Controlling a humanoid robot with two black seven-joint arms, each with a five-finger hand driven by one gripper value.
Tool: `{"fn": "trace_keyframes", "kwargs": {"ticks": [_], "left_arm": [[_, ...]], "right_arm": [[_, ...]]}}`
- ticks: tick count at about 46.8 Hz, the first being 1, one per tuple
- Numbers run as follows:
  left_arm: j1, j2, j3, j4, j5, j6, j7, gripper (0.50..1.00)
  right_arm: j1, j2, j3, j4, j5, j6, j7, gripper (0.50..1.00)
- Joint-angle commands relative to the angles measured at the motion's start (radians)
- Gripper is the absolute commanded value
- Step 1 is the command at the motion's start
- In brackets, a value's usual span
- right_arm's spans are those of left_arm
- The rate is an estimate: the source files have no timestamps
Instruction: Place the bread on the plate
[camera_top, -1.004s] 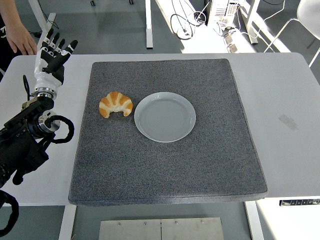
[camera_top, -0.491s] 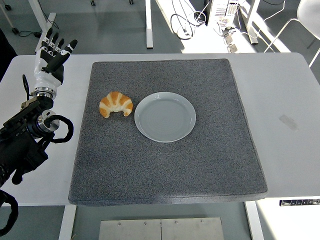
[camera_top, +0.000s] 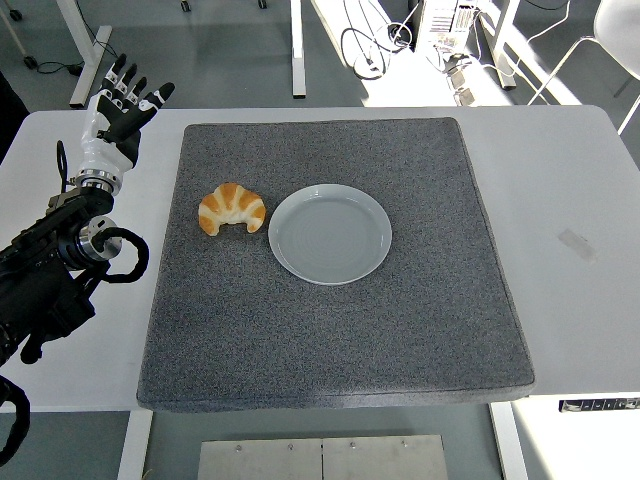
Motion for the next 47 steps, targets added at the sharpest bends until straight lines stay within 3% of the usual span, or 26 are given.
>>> {"fn": "trace_keyframes", "kwargs": {"ticks": [1, 18, 27, 39, 47], "left_arm": [[-0.019, 0.021, 0.027, -0.001, 0.018, 0.0, 0.04, 0.98], [-0.134, 0.11, 0.278, -0.037, 0.066, 0.009, 0.108, 0.965], [-0.181, 0.219, 0.418, -0.201, 0.136, 0.015, 0.115, 0.928], [-0.262, 0.352, 0.538, -0.485, 0.296, 0.162, 0.232, 0.921], [-0.282, 0.359, 0.588, -0.544, 0.487, 0.265, 0.373, 0.921]], "right_arm": [[0.0, 0.0, 0.0, 0.0, 0.0, 0.0, 0.0, 1.0], [0.0, 0.0, 0.0, 0.0, 0.0, 0.002, 0.0, 1.0], [0.0, 0.0, 0.0, 0.0, 0.0, 0.0, 0.0, 1.0], [0.0, 0.0, 0.0, 0.0, 0.0, 0.0, 0.0, 1.0], [0.0, 0.0, 0.0, 0.0, 0.0, 0.0, 0.0, 1.0]]}}
